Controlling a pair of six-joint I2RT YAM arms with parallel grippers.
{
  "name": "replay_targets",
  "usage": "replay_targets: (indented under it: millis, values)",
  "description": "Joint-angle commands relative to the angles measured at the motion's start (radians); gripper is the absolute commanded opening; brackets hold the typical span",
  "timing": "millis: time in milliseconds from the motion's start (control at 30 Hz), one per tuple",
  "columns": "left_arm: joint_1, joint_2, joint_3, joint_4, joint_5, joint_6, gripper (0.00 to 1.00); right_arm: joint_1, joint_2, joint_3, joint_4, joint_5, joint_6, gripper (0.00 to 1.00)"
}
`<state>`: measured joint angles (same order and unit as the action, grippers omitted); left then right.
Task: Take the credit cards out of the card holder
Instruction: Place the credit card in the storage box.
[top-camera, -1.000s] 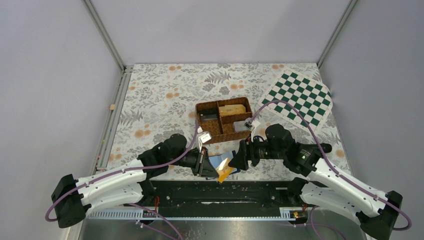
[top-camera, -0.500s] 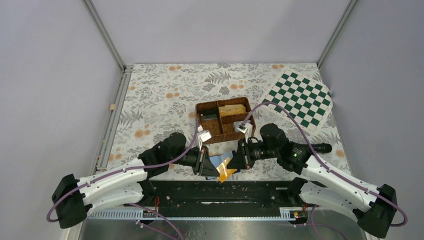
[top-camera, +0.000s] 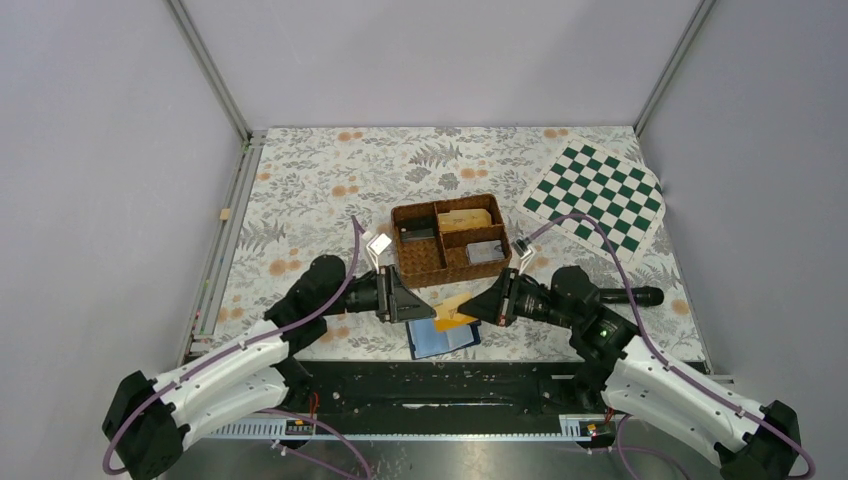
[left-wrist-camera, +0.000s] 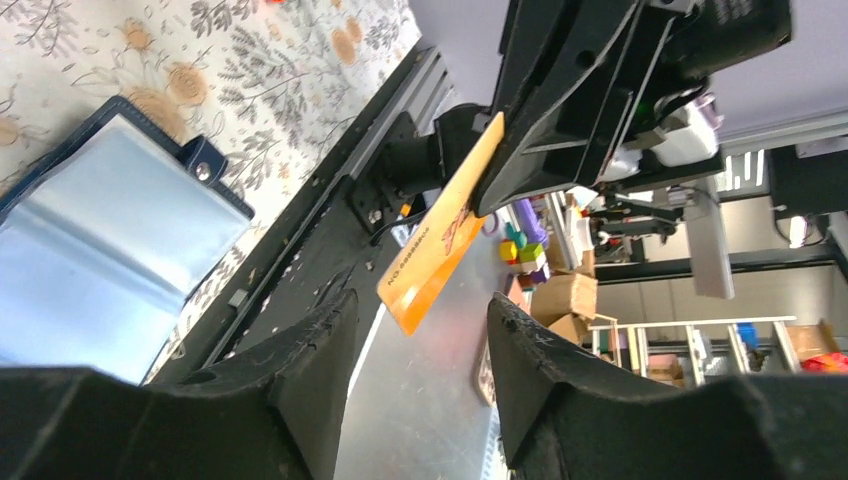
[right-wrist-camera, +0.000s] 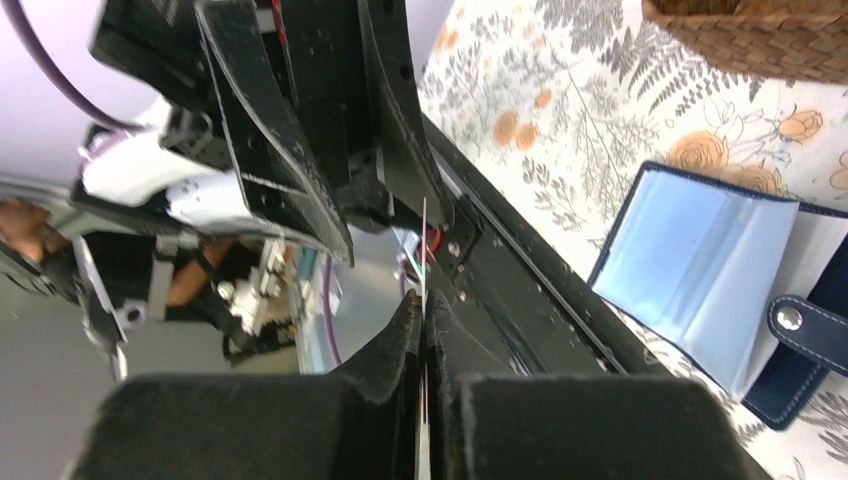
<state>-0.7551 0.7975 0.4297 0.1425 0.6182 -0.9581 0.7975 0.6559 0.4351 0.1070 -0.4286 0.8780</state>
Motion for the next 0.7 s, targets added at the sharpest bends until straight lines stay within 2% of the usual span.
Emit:
replay_targets:
  millis: [0, 167, 367, 467, 567, 667]
  values:
    - [0.004, 0.050, 0.007, 0.231, 0.008, -0.109, 0.49, -0.006, -0.045, -0.052, 0.206, 0.126, 0.167, 0.03]
    - [0.004, 0.091, 0.022, 0.260, 0.009, -0.108, 0.44, -0.005, -0.088, -0.124, 0.287, 0.207, 0.242, 0.03]
    - [0.004, 0.144, 0.028, 0.323, 0.020, -0.132, 0.32, -0.006, -0.116, -0.153, 0.292, 0.246, 0.264, 0.04]
    - [0.004, 0.156, 0.033, 0.347, 0.013, -0.139, 0.21, -0.006, -0.125, -0.165, 0.298, 0.256, 0.271, 0.04]
    - [0.004, 0.157, 0.034, 0.362, -0.005, -0.151, 0.00, -0.006, -0.125, -0.169, 0.298, 0.256, 0.271, 0.07]
    - [0.005, 0.157, 0.036, 0.360, -0.026, -0.155, 0.00, -0.007, -0.127, -0.176, 0.291, 0.262, 0.271, 0.17]
